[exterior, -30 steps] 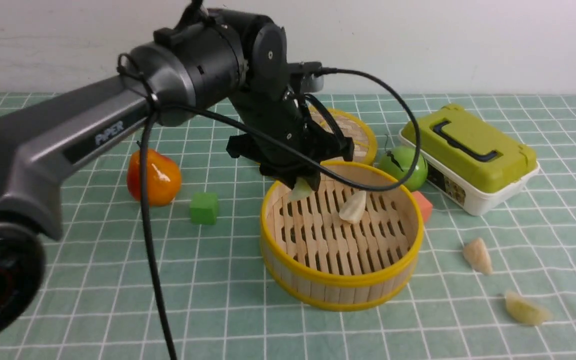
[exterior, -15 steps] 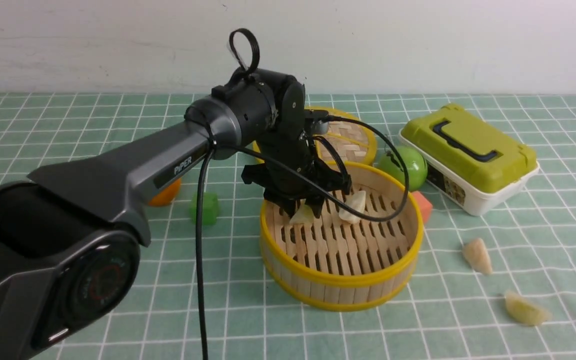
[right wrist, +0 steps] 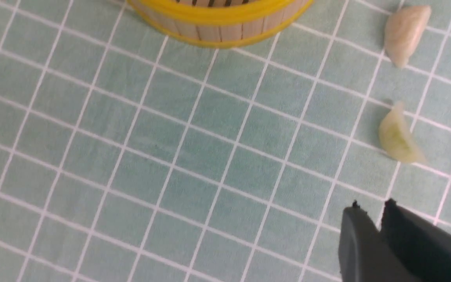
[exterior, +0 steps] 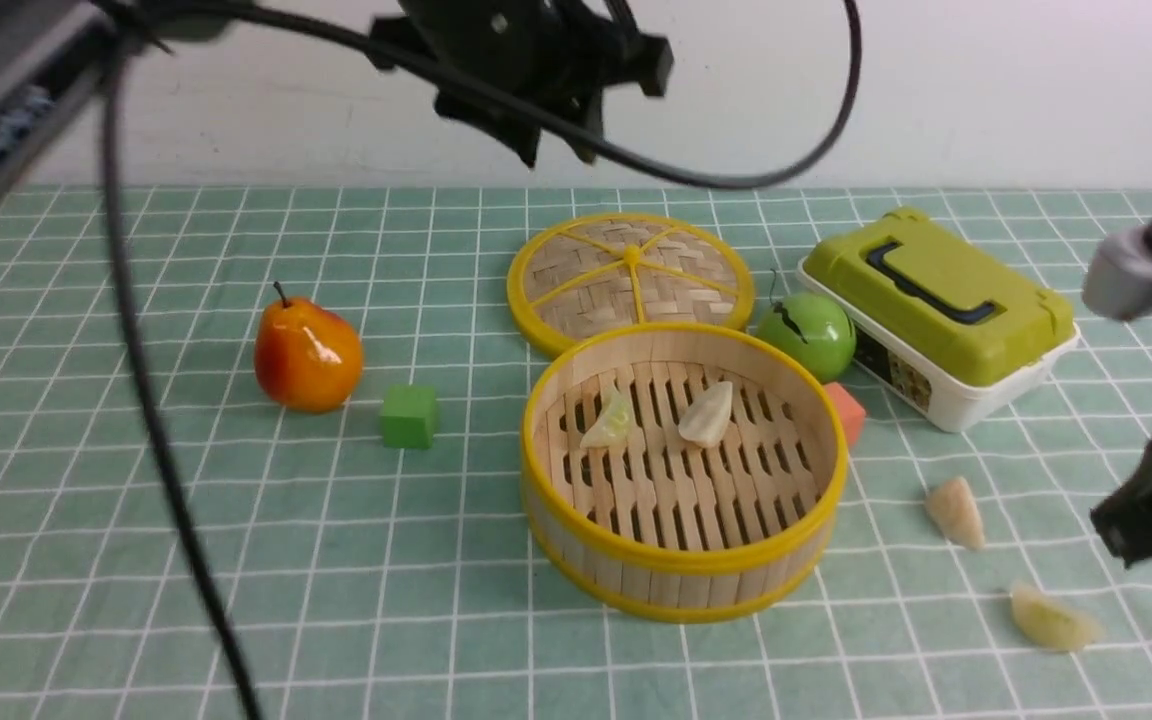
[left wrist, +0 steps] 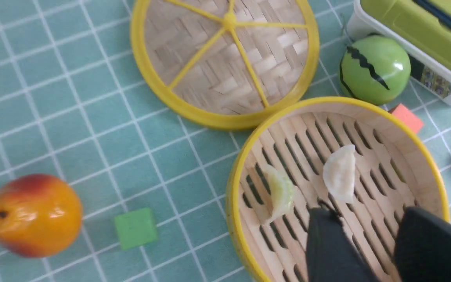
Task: Put the dumplings into the steamer on the table with the blue tablecloth.
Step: 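Reach for and grasp a dumpling lying on the table beside the steamer, then place the dumpling in the bamboo steamer basket with the right gripper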
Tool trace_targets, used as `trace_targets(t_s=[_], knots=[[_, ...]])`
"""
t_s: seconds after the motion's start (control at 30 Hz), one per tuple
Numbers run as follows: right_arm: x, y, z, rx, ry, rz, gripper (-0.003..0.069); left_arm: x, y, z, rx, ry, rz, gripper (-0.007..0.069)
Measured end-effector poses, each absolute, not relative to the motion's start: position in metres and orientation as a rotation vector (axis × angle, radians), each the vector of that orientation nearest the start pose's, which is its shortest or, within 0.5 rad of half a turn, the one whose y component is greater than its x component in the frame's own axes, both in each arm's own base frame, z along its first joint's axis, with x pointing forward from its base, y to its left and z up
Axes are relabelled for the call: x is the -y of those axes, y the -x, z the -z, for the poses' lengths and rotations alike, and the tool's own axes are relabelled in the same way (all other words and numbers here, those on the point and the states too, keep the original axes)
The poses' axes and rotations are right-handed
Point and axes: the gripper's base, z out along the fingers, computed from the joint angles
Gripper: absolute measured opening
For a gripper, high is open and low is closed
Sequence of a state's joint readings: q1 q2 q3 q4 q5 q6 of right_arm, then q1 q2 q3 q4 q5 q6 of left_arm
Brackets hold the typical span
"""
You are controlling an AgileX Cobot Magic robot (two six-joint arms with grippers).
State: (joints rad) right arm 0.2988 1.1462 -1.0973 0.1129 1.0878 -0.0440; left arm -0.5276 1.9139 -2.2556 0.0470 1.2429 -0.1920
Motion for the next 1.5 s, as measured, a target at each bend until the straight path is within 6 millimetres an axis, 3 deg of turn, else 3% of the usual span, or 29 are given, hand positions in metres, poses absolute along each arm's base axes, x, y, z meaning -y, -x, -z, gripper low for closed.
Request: trace_targets(t_s=[0.03,0.1,0.17,0.33,0.43,0.57,0.7,0.77,0.87,1.0,1.07,1.17,1.33,1.47,1.5], knots=[[-0.071,-0.204,-0.349,-2.600,0.409,-0.238,0.0095,0.202,-0.357,-0.436,-2.365,-0.393,0.274,0.0204],[-0.063,-0.222,-0.347,-2.617,0.332,-0.253,0.0095,0.178,-0.336,-0.453,-2.351,-0.364,0.254,0.0088],[-0.053,-0.241,-0.336,-2.651,0.257,-0.284,0.0095,0.158,-0.318,-0.455,-2.375,-0.339,0.229,-0.0003],[-0.045,-0.280,-0.301,-2.698,0.126,-0.334,0.0116,0.128,-0.269,-0.452,-2.422,-0.331,0.208,-0.0014],[-0.045,-0.309,-0.265,-2.744,0.101,-0.312,0.0211,0.112,-0.224,-0.431,-2.484,-0.343,0.272,-0.0014],[-0.045,-0.332,-0.229,-2.781,0.082,-0.281,0.0376,0.099,-0.191,-0.402,-2.535,-0.347,0.313,-0.0014],[-0.043,-0.353,-0.199,-2.781,0.098,-0.211,0.0506,0.090,-0.169,-0.369,-2.605,-0.353,0.310,-0.0014],[-0.042,-0.362,-0.189,-2.776,0.090,-0.189,0.0522,0.087,-0.162,-0.357,-2.630,-0.355,0.301,-0.0014],[-0.041,-0.376,-0.176,-2.762,0.071,-0.161,0.0512,0.084,-0.157,-0.343,-2.667,-0.359,0.288,-0.0014],[-0.041,-0.384,-0.164,-2.780,0.070,-0.149,0.0440,0.083,-0.155,-0.337,-2.684,-0.360,0.281,-0.0014],[-0.041,-0.385,-0.162,-2.787,0.073,-0.145,0.0383,0.083,-0.155,-0.337,-2.680,-0.359,0.281,-0.0014],[-0.040,-0.385,-0.165,-2.782,0.088,-0.132,0.0226,0.083,-0.155,-0.338,-2.670,-0.358,0.285,-0.0014],[-0.043,-0.382,-0.192,-2.790,0.167,-0.090,0.0232,0.083,-0.155,-0.338,-2.670,-0.358,0.285,-0.0014],[-0.087,-0.374,-0.247,-2.695,0.325,-0.135,0.0232,0.082,-0.154,-0.338,-2.673,-0.359,0.284,-0.0014],[-0.108,-0.371,-0.262,-2.649,0.370,-0.189,0.0232,0.083,-0.155,-0.338,-2.669,-0.358,0.285,-0.0014]])
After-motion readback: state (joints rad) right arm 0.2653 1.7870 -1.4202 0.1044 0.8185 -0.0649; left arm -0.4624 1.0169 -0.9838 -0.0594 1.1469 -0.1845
